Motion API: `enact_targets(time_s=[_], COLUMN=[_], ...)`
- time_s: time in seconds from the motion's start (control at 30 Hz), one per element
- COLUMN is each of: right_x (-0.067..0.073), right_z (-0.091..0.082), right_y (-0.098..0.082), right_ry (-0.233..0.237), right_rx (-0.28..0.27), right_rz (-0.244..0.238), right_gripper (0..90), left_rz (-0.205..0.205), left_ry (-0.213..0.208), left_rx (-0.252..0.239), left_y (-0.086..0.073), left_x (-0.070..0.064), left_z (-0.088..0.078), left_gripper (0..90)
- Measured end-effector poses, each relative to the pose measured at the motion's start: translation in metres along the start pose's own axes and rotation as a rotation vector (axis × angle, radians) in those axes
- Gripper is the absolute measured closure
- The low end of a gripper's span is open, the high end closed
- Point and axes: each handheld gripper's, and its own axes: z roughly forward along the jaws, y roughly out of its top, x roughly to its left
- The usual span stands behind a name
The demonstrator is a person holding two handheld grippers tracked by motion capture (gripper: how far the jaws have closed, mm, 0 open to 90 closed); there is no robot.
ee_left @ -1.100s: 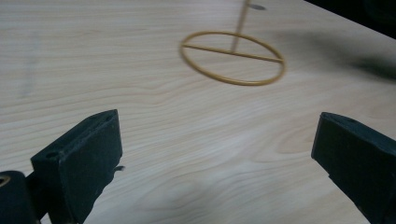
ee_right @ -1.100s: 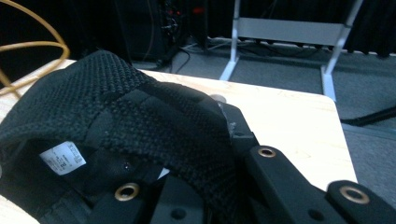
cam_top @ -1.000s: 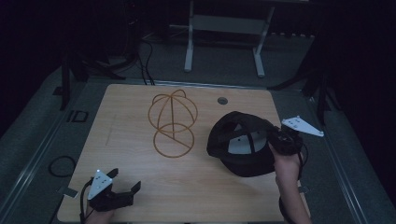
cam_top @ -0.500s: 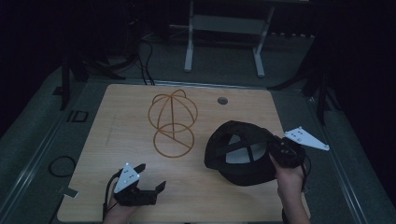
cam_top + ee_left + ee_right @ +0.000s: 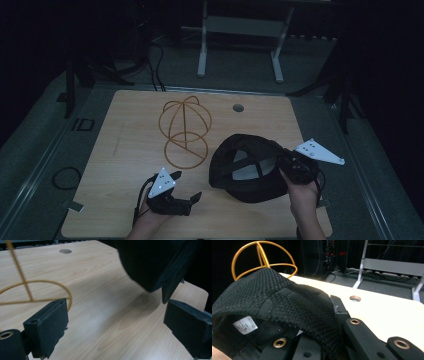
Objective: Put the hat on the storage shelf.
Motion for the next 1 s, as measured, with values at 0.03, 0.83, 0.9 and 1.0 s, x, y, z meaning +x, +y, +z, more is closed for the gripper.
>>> enact_targets(time_s=[0.03,0.83,0.9,1.0], right_x=[0.001,0.019,0.02,0.021], right_z=[0.0,-0.007,-0.006,-0.006], right_y=[0.001,0.006,0.005,0.003], right_ry=[0.003,0.109,0.112,0.118], right_rx=[-0.005,-0.02,-0.015,-0.005], right_rz=[-0.002,-0.028,-0.034,-0.043], right_gripper=[88.8,88.8,88.8,88.8], left_rz=[0.002,-0.029,-0.033,-0.051], left_ry=[-0.011,-0.105,-0.104,-0.077], left_rx=[-0.003,-0.069,-0.067,-0.07], left_y=[0.002,0.038,0.039,0.041], left_x=[-0.001,-0.005,-0.004,-0.003], left_z=[0.002,0.023,0.024,0.024], left_gripper=[6.3,43.4,51.1,65.0])
